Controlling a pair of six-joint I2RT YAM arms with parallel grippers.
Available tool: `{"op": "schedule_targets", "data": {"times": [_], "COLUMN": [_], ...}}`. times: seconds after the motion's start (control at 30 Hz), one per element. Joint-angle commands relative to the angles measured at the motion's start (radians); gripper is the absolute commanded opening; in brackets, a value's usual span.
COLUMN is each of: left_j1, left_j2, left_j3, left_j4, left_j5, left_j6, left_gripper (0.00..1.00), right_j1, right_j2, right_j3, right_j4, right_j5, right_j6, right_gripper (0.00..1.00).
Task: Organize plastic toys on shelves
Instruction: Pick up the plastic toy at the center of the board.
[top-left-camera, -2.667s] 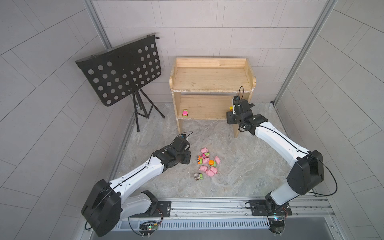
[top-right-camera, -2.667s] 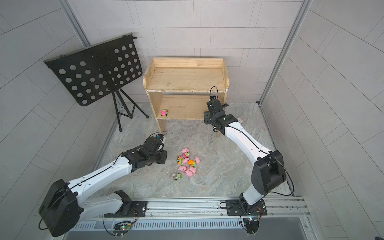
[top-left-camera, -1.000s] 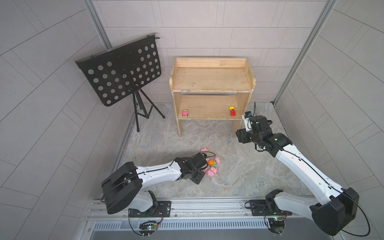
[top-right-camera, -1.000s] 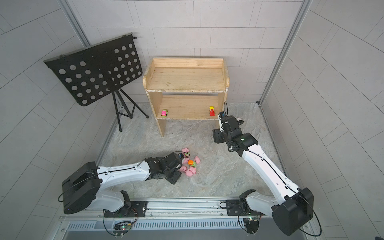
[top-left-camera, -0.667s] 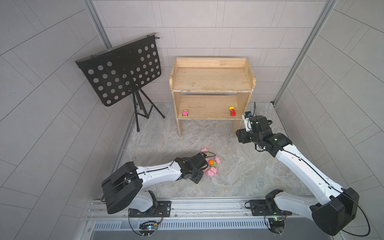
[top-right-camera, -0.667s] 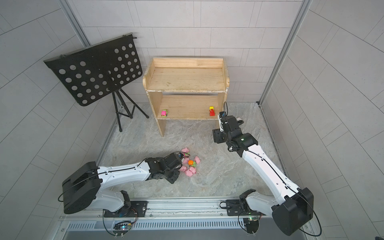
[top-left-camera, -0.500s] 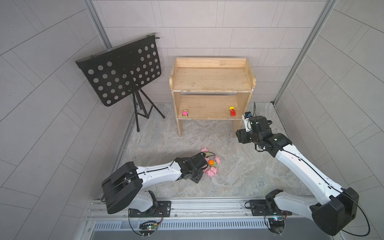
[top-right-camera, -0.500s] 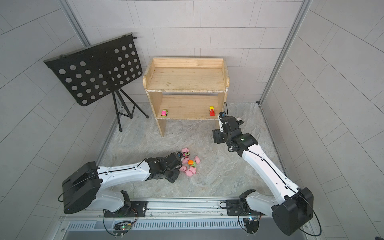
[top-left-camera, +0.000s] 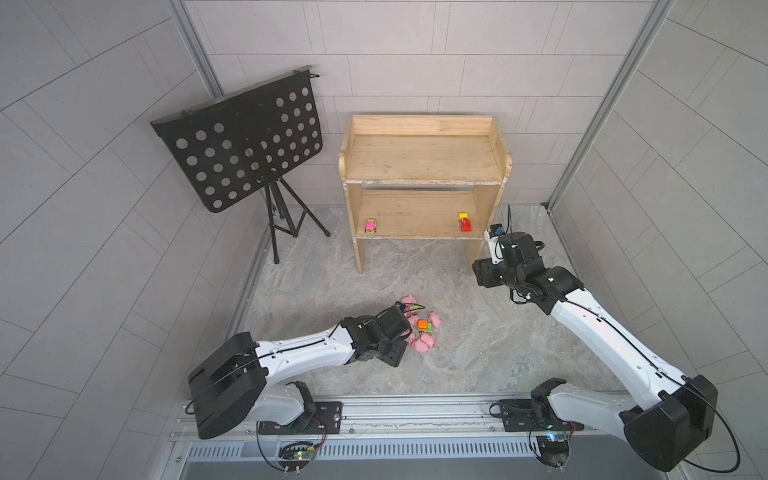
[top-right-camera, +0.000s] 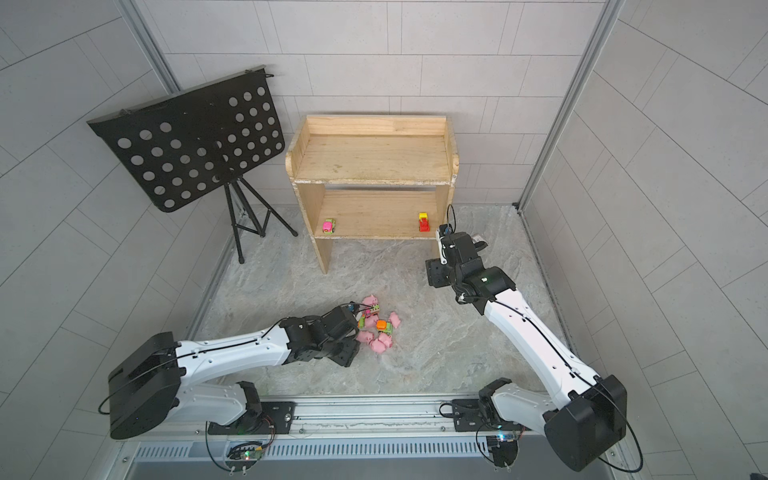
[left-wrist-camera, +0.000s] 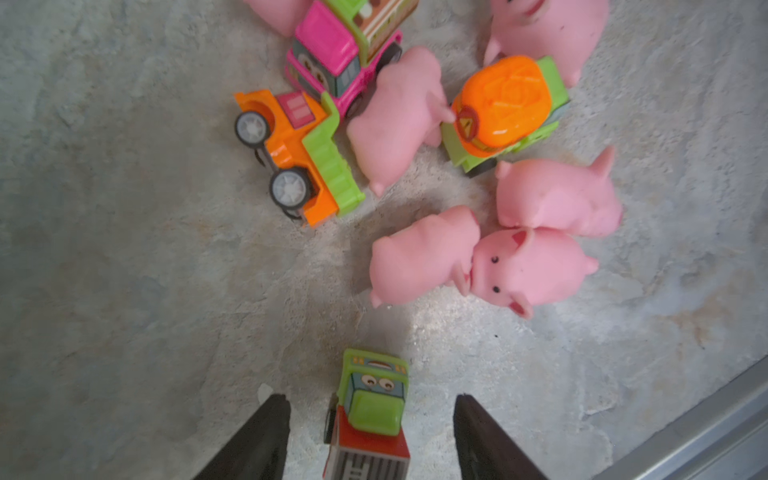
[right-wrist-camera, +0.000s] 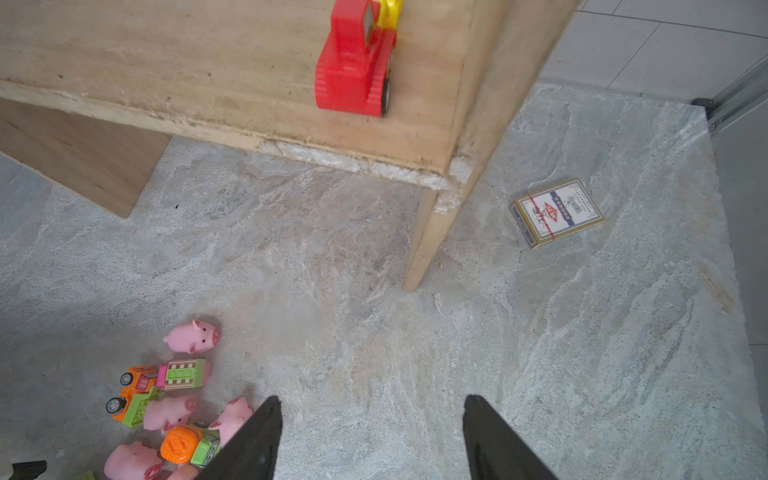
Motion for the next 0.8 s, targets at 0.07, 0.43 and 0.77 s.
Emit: {"op": "schedule_targets", "data": {"times": [0.07,0.43,0.77], "left_j1": [-0.005,-0.004,-0.005], "left_j2": [-0.013,-0.005,-0.108], "left_j3": [-0.049,-0.063,-0.047], "left_j4": [-0.027,0.029,0.013], "left_j5": [0.015,0.014,-0.033], "left_j6": [-0.024,-0.005,-0.007], "left_gripper": [0.64,0.42,0.24], "right_j1": [-0.005,-0.004,-0.005], "right_j2": [-0.028,-0.045,-0.083], "right_j3": [-0.022,-0.070,-0.162], "right_j4": [-0.017,-0.014,0.006], "right_j5": [0.022,0.024,0.020], "right_j6": [0.008,0.026,0.057], "right_gripper": [0.72,0.72,0.73]}}
